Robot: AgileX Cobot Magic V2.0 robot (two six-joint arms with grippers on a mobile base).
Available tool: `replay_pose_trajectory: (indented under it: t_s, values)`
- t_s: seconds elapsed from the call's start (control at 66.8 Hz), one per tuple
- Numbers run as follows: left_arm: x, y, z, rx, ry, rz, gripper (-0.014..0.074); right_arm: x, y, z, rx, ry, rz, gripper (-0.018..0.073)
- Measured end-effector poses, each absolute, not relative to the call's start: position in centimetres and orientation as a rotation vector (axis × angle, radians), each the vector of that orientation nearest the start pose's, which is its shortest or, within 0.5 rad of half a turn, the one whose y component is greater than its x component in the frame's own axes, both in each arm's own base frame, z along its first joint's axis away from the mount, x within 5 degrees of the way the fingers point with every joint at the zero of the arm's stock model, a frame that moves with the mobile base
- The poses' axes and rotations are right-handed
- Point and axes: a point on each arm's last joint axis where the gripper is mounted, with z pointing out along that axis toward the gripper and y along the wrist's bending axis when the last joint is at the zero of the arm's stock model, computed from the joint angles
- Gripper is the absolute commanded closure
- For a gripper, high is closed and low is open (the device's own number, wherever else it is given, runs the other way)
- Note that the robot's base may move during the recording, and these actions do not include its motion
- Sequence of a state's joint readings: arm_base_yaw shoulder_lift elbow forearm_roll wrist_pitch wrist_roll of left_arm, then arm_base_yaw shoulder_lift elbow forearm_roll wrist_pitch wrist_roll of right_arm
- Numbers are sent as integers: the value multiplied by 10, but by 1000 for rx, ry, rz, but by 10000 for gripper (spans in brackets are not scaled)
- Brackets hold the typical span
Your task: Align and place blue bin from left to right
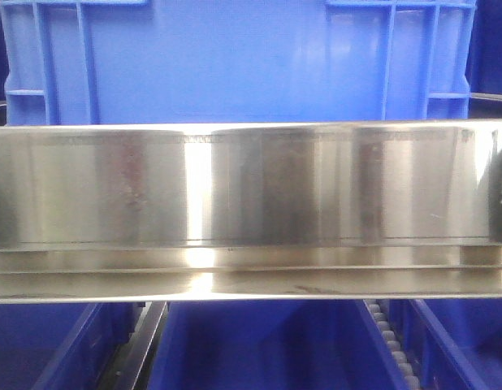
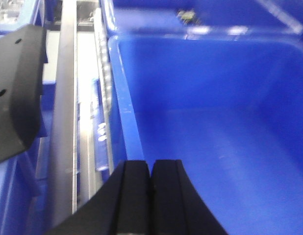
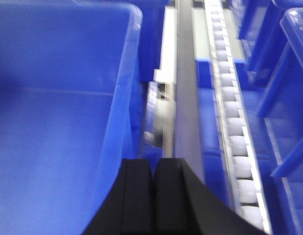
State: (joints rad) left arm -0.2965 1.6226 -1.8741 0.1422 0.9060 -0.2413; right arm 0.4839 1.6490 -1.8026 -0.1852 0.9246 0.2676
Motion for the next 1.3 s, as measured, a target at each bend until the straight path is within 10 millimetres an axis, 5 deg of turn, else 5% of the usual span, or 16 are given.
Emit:
replay_pose_trajectory:
  t_s: [0.21,0.794,1.019,1.303]
  values:
    - [358,-113,453,101,2180,-97,707,343,174,428,-297,2272,152,634]
    - [364,-115,445,43,2210,-110,707,348,179,421,-295,2311,167,624]
    - [364,-115,445,42,2212,-109,707,348,180,422,-293,2304,173,245]
    - [364,-115,445,42,2216,-108,707,357,187,407,-287,2346,191,255]
